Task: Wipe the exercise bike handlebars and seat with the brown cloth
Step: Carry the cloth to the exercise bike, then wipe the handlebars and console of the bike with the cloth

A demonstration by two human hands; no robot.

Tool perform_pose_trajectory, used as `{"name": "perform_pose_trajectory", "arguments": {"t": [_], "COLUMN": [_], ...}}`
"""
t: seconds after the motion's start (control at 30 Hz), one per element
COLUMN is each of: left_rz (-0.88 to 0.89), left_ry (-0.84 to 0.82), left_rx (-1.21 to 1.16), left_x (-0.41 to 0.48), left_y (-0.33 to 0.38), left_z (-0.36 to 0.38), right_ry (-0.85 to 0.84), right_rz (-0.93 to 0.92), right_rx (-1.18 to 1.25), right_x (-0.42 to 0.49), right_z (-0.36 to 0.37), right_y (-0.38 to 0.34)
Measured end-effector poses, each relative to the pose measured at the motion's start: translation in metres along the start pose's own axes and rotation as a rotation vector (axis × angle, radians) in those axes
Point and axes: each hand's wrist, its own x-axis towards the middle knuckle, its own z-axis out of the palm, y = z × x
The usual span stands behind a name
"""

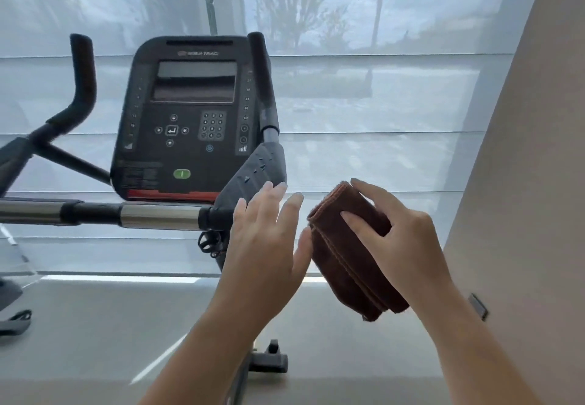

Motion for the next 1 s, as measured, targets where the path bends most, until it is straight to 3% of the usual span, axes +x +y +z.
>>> {"name": "perform_pose_trajectory", "arguments": {"t": [0.3, 0.5, 0.67, 0.8, 1.0], "left_rz": [0.004, -0.031, -0.097, -0.142, -0.163], "left_ry": [0.023, 0.0, -0.031, -0.046, -0.101], "left_rx": [0.074, 0.126, 0.172, 0.196, 0.209], "left_x": [0.045, 0.05, 0.043, 0.037, 0.036], "left_y": [-0.077, -0.1, -0.113, -0.119, -0.12], "left_z": [-0.003, -0.001, -0.003, 0.0, 0.01], "right_ry": [0.151, 0.253, -0.157, -0.22, -0.514], "right_rz": [-0.046, -0.317, -0.49, -0.504, -0.468], "right_rx": [-0.009, -0.261, -0.44, -0.287, -0.183], "right_x": [0.08, 0.151, 0.16, 0.145, 0.164], "right_z": [0.05, 0.082, 0.121, 0.121, 0.126], "right_y": [0.001, -0.025, -0.028, -0.01, -0.008]}}
